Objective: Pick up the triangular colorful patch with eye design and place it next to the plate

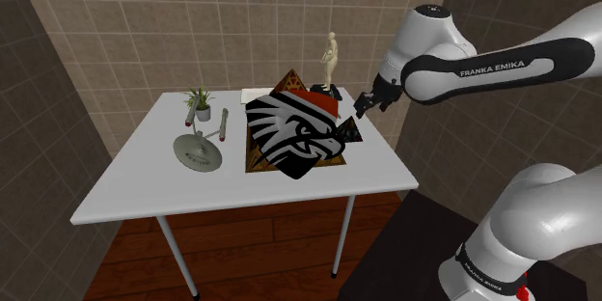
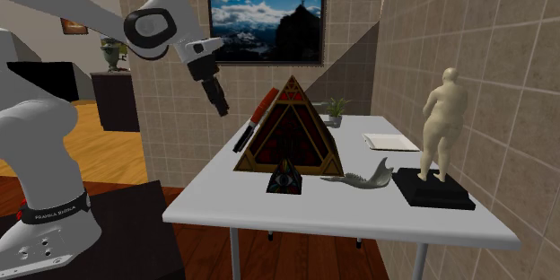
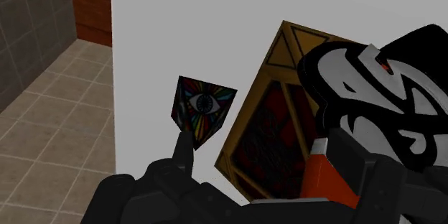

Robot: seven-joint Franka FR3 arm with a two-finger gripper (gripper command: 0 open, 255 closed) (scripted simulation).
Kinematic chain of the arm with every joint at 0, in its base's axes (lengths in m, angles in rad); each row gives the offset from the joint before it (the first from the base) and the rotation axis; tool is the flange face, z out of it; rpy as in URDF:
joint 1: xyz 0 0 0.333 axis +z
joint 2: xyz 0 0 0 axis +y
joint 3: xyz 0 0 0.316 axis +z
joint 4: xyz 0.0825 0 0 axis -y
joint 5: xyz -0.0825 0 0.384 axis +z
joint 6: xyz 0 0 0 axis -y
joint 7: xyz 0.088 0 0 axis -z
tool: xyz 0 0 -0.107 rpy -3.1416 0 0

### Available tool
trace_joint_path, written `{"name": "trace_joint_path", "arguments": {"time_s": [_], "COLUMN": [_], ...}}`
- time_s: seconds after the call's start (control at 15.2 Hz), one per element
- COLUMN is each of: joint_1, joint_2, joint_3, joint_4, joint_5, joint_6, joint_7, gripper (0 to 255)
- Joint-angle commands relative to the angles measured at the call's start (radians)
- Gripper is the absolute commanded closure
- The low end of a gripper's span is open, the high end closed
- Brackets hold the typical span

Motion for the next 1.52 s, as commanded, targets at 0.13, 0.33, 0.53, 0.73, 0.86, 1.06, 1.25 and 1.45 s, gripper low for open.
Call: {"name": "trace_joint_path", "arguments": {"time_s": [0.13,0.33,0.53,0.73,0.86,1.06,1.25,1.45], "joint_1": [-0.065,-0.129,-0.215,-0.348,-0.458,-0.469,-0.464,-0.448], "joint_2": [0.133,0.250,0.377,0.509,0.600,0.649,0.707,0.756], "joint_3": [0.001,0.011,0.041,0.108,0.162,0.155,0.135,0.109], "joint_4": [-0.023,-0.015,0.012,0.067,0.130,0.170,0.218,0.261], "joint_5": [-0.042,-0.088,-0.163,-0.324,-0.551,-0.675,-0.806,-0.904], "joint_6": [0.222,0.378,0.522,0.646,0.703,0.715,0.722,0.728], "joint_7": [0.082,0.154,0.254,0.428,0.648,0.757,0.871,0.959], "gripper": [0,0,0,0,0,0,0,0]}}
